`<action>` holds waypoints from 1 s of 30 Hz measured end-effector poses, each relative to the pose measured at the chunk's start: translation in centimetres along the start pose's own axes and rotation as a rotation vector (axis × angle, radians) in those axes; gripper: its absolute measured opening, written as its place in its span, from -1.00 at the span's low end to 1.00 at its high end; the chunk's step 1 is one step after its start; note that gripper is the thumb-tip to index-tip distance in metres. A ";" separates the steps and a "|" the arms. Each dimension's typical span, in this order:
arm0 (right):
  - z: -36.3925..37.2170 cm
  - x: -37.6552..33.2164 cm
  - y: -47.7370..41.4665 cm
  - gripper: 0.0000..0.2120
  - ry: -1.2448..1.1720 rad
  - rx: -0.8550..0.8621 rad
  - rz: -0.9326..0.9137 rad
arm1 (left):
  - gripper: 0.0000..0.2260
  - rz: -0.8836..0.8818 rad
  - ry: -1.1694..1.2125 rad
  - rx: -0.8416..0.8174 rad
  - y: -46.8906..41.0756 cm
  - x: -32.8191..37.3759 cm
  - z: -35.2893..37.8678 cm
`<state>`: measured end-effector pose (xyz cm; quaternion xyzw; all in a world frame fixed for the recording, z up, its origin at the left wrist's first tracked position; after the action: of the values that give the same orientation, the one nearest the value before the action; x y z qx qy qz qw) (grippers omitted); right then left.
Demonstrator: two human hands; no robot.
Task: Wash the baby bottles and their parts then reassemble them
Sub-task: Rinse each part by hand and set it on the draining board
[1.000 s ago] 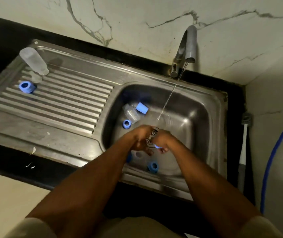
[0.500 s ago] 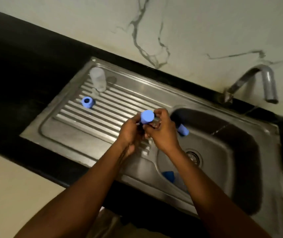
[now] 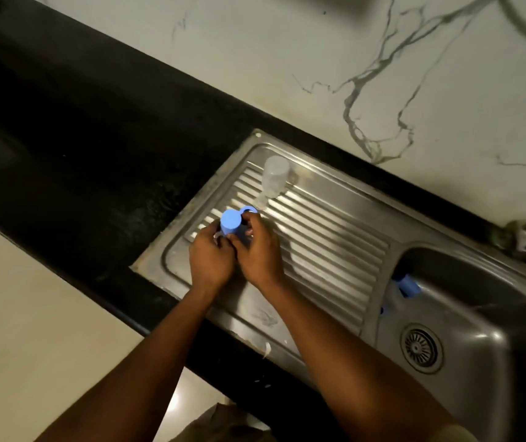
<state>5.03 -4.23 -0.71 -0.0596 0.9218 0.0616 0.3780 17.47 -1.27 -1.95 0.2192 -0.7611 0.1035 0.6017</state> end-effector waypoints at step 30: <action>-3.9 10.3 5.5 -0.73 0.101 -0.005 0.035 | -0.97 0.252 -0.251 -0.195 9.7 0.1 9.0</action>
<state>-5.76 -0.12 -4.81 -0.0476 0.9405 0.0675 0.3297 5.12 3.46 -3.09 0.0742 -0.8578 0.0757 0.5030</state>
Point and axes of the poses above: each hand's wrist, its own y-axis away from the middle knuckle, its own z-axis out of the palm, x = y × z, the point moved 8 cm from there along -y, towards the middle knuckle, and after that the axes turned 13 degrees about y, right-handed, at the moved point
